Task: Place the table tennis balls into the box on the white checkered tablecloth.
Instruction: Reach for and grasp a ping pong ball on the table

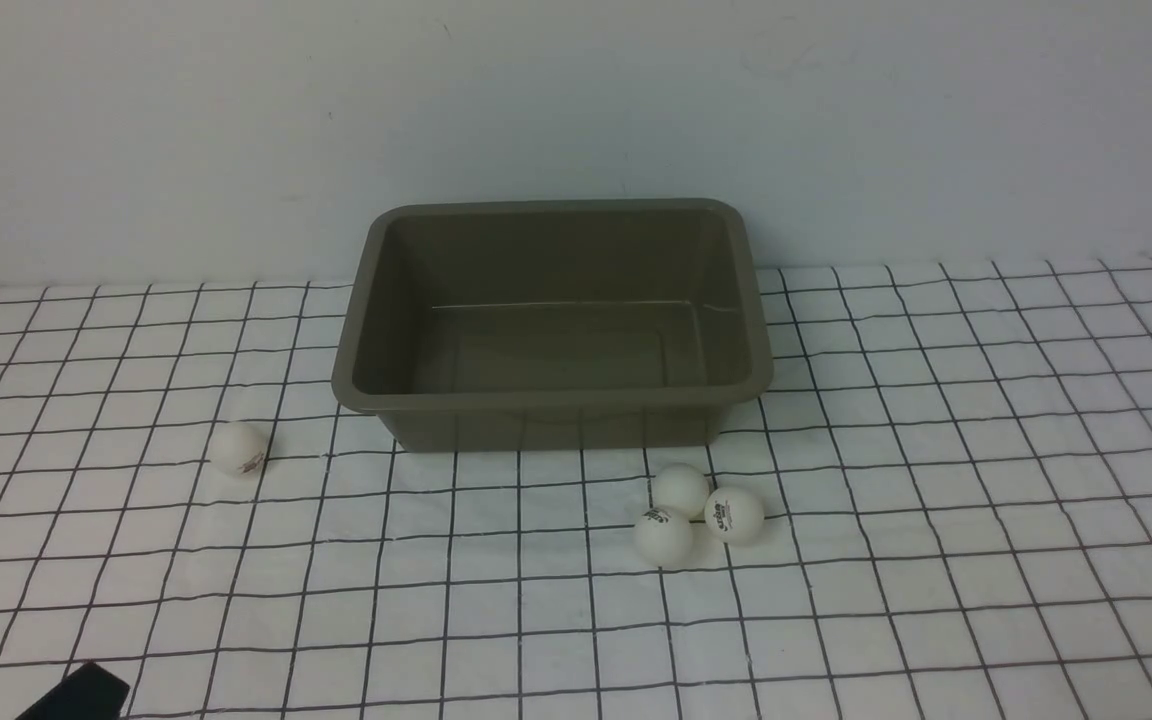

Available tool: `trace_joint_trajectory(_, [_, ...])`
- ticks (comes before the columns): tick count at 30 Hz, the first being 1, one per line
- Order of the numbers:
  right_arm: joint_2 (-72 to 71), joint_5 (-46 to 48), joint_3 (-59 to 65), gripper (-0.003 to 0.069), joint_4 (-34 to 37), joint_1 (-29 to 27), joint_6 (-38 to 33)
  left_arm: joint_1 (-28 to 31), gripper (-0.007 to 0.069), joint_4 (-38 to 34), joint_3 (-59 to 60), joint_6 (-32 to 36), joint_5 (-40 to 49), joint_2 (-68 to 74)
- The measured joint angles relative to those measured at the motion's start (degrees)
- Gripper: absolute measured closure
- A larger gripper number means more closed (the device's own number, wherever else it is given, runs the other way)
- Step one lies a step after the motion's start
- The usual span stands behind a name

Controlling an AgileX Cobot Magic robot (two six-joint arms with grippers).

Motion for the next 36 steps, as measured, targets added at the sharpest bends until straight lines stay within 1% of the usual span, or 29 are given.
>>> trace_joint_trajectory(2, [-0.05,0.2,0.0,0.0676,0.0,0.0,-3.26,0.0,0.0629,-2.84,0.0,0.0,-0.37,0.0])
trace_joint_trajectory(3, [-0.11,0.78,0.0,0.0676,0.0,0.0,-6.0,0.0,0.0629,-4.89,0.0,0.0,-0.99,0.0])
trace_joint_trajectory(5, [-0.16,3.13,-0.48,0.0676,-0.08,0.0,-14.84,0.0,0.0629,-8.13,0.0,0.0,-2.14,0.0])
trace_joint_trajectory(6, [-0.16,6.47,-2.14,0.0676,-0.21,0.0,-21.83,0.0,0.0629,-9.72,0.0,0.0,-2.64,0.0])
trace_joint_trajectory(9, [0.4,15.01,-7.86,0.0676,-0.34,0.0,-36.87,0.0,0.0629,-15.02,0.0,0.64,-3.17,0.0])
trace_joint_trajectory(11, [2.41,21.72,-12.95,0.0676,-0.41,0.0,-43.18,0.0,0.0629,-16.67,0.0,5.89,-3.12,0.0])
trace_joint_trajectory(13, [5.71,28.43,-18.46,0.0676,-2.91,0.0,-46.52,0.0,0.0629,-16.83,-1.08,16.36,-2.41,0.0])
trace_joint_trajectory(15, [10.72,34.0,-23.99,0.0676,-9.8,0.0,-47.87,0.0,0.0629,-17.49,-4.01,28.72,-0.78,0.0])
trace_joint_trajectory(16, [13.46,35.74,-26.45,0.0676,-13.99,0.0,-47.85,0.0,0.0629,-17.66,-5.24,33.25,-0.15,0.0])
trace_joint_trajectory(19, [22.17,39.21,-33.09,0.0676,-25.23,0.0,-46.0,0.0,0.0629,-17.27,-9.55,41.29,1.83,1.3])
trace_joint_trajectory(21, [27.44,41.42,-36.5,0.0676,-29.94,0.0,-45.08,0.0,0.0629,-14.15,-12.03,44.52,3.5,5.05])
trace_joint_trajectory(23, [31.7,43.23,-38.94,0.0676,-32.46,0.0,-44.74,0.0,0.0629,-7.76,-14.42,45.95,5.57,11.14])
trace_joint_trajectory(26, [36.54,45.0,-41.51,0.0676,-33.27,0.0,-44.55,0.0,0.0629,4.04,-20.24,45.92,10.14,21.72])
trace_joint_trajectory(27, [38.49,45.52,-42.41,0.0676,-33.27,0.0,-44.55,0.0,0.0629,6.13,-22.01,45.69,10.95,24.44])
trace_joint_trajectory(29, [40.2,45.81,-43.44,0.0676,-33.38,0.0,-44.55,0.0,0.0629,13.91,-27.01,45.01,13.27,31.16])
trace_joint_trajectory(30, [41.63,45.86,-44.09,0.0676,-33.44,0.0,-44.55,0.0,0.0629,16.9,-29.7,44.43,13.92,34.38])
trace_joint_trajectory(31, [43.02,45.93,-44.58,0.0674,-33.5,0.0,-44.55,0.0,0.0629,22.26,-33.56,43.26,14.96,38.72])
trace_joint_trajectory(34, [46.02,45.99,-45.7,0.0673,-33.99,0.0,-44.82,0.0,0.0629,33.62,-41.63,38.25,17.42,47.09])
trace_joint_trajectory(36, [48.62,45.99,-46.58,0.0672,-34.21,0.0,-46.74,0.0,0.0629,40.62,-46.45,34.17,19.55,52.13])
